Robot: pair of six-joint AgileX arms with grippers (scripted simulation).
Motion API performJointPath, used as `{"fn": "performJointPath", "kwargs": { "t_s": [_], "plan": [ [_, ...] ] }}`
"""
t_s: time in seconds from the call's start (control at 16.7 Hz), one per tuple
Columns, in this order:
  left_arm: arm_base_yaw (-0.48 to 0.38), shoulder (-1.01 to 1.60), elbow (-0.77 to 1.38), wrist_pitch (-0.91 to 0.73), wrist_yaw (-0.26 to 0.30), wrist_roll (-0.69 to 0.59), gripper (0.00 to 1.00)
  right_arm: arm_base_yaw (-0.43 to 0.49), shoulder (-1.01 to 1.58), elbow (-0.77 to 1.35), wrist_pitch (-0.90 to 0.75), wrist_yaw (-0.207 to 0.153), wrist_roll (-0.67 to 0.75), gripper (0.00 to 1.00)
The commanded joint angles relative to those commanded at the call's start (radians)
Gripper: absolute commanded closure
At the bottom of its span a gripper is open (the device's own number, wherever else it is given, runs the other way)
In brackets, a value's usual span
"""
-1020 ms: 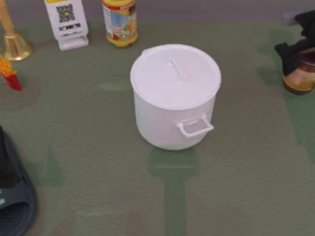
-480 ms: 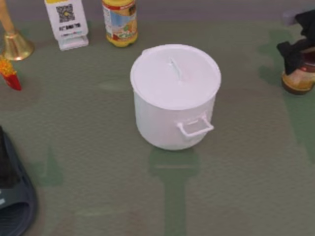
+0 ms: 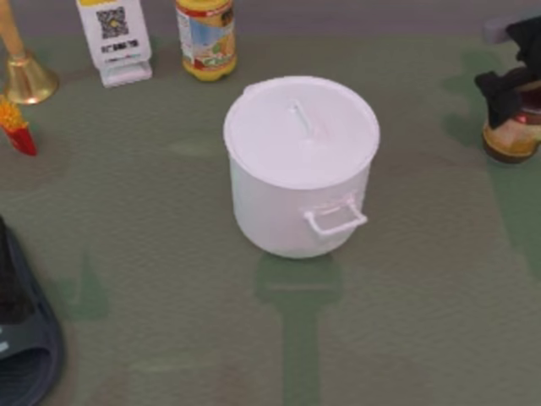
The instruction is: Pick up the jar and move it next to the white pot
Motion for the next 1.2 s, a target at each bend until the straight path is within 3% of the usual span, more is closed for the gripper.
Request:
{"fn": "performJointPath", "kwargs": {
  "t_s": [0.48, 1.2],
  "plan": [
    [0.000, 0.000, 0.000, 0.000, 0.000, 0.000, 0.00, -0.001, -0.039, -0.038, -0.001, -0.002, 0.001, 1.00],
    [0.000, 0.000, 0.000, 0.000, 0.000, 0.000, 0.00, 0.013, -0.523, -0.499, -0.024, -0.006, 0.003, 1.00]
  ]
}}
